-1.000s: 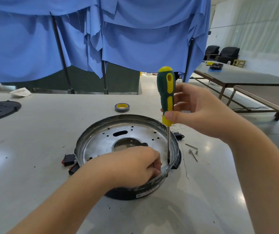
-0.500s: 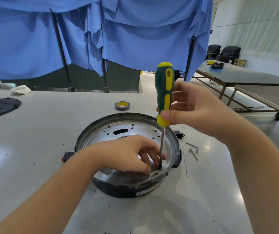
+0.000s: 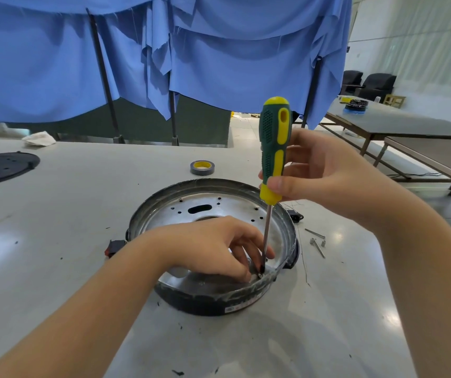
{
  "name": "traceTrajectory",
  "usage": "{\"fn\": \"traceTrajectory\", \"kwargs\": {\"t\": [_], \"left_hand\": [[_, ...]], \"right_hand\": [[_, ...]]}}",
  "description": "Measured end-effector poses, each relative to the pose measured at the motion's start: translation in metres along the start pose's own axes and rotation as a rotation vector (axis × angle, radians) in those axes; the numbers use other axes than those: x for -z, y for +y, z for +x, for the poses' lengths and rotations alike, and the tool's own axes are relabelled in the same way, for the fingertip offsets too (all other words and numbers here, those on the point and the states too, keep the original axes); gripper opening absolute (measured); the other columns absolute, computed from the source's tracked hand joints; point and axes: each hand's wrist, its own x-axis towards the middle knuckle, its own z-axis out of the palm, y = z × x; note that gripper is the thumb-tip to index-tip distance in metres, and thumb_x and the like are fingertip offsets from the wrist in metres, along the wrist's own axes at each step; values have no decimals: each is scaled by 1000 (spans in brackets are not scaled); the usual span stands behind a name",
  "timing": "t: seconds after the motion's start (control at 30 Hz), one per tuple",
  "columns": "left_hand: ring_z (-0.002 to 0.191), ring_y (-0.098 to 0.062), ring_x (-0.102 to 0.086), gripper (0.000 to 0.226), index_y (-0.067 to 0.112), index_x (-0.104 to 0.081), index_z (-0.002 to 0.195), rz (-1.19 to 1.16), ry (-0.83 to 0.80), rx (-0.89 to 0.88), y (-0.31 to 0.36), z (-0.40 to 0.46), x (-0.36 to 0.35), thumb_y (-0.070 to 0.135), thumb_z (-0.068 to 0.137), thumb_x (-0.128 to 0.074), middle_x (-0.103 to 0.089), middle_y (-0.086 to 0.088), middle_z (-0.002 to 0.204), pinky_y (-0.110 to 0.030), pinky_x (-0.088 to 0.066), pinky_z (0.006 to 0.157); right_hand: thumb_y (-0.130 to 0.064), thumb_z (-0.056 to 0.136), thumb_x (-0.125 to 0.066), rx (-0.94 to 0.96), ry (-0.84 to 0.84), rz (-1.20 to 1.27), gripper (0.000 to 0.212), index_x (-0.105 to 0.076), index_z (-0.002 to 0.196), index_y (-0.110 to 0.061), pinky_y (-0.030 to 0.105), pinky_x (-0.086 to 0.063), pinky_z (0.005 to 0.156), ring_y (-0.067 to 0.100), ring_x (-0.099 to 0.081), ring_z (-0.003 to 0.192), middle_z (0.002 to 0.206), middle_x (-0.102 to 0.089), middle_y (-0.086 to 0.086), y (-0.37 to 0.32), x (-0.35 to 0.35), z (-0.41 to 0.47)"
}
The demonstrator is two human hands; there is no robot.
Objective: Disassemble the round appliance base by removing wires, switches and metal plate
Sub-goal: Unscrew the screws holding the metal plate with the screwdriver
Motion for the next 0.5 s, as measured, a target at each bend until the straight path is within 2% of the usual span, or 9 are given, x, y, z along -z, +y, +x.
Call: {"fn": "traceTrajectory", "kwargs": {"t": [0.23,0.37,0.5], "left_hand": [[78,3,-64,39,27,-64,115,0,-7,-3,0,0,0,4,84,-67,-70,20,86,-17,-53,74],[79,2,-65,35,26,-66,113,-4,2,-9,0,0,-1,6,84,-69,-70,19,85,-14,-52,73],[78,2,-65,32,27,-67,111,3,12,-13,1,0,-2,9,85,-70,-70,19,85,-14,-52,73]], "right_hand": [[-23,59,-77,15,-12,-23,63,-57,117,-9,34,-59,76,24,-72,86,101,-69,13,1,1,0],[-23,56,-82,38,9,-64,64,-58,112,-5,23,-55,73,15,-70,76,90,-68,4,0,0,0],[-25,57,-82,45,6,-80,66,-57,114,-5,27,-57,80,19,-70,85,96,-68,7,0,-1,1]]}}
